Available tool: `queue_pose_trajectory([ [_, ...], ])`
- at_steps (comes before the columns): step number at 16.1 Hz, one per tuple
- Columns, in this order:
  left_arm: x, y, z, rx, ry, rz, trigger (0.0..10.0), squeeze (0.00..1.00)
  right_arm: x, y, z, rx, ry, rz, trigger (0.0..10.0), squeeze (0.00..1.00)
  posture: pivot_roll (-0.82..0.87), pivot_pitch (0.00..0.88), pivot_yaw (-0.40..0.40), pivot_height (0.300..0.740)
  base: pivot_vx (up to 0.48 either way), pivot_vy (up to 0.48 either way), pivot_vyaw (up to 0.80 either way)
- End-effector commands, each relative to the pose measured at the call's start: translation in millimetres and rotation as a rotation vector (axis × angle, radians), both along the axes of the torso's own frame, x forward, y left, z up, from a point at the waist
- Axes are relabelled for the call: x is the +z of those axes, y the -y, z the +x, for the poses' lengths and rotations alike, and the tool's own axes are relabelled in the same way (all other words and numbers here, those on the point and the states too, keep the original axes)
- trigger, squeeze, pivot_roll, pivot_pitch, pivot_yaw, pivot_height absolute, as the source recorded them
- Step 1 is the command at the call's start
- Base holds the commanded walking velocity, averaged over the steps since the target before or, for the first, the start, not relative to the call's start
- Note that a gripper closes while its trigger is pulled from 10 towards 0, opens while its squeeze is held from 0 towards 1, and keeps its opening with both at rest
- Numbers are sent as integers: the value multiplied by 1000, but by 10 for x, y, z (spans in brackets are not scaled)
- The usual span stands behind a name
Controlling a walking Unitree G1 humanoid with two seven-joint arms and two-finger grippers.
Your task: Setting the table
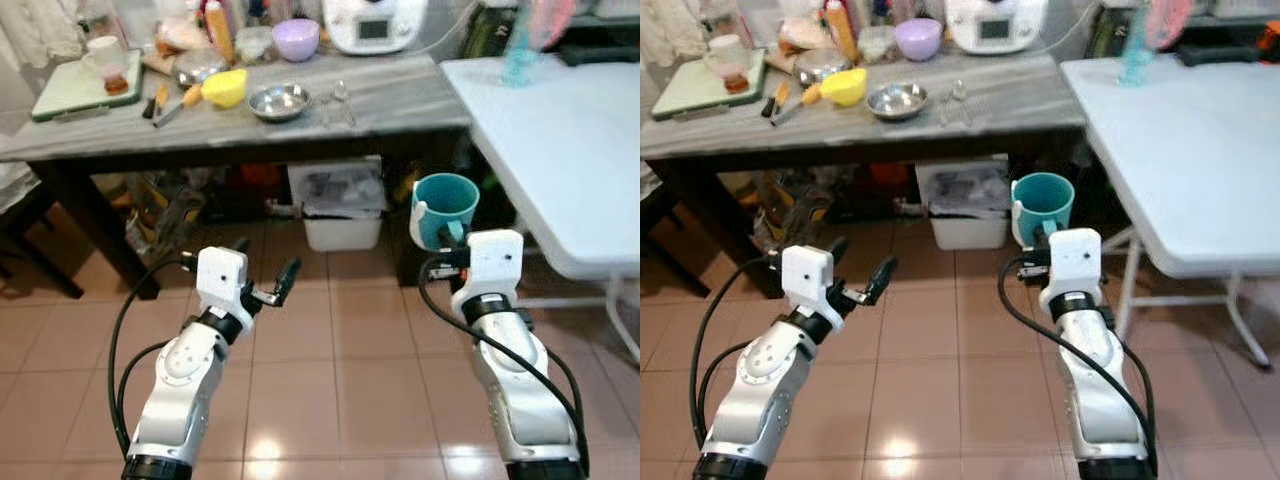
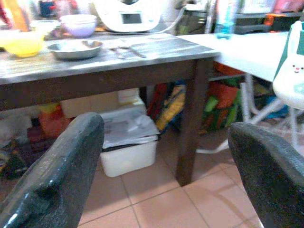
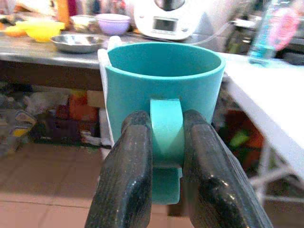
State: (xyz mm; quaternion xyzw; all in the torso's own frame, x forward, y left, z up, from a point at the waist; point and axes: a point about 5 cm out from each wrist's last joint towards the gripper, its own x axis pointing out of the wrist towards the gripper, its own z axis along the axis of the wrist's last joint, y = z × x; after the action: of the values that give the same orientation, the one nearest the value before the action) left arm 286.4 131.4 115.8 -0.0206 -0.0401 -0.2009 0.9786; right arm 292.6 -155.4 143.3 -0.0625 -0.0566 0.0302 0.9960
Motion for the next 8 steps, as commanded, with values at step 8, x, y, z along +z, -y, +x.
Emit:
queue_pose_trajectory([
  [8,7,-63,-9,10,3,16,10000,0,60,-124,7,46,33,-15,10000,0,-49,71,78,740,480,0,328],
])
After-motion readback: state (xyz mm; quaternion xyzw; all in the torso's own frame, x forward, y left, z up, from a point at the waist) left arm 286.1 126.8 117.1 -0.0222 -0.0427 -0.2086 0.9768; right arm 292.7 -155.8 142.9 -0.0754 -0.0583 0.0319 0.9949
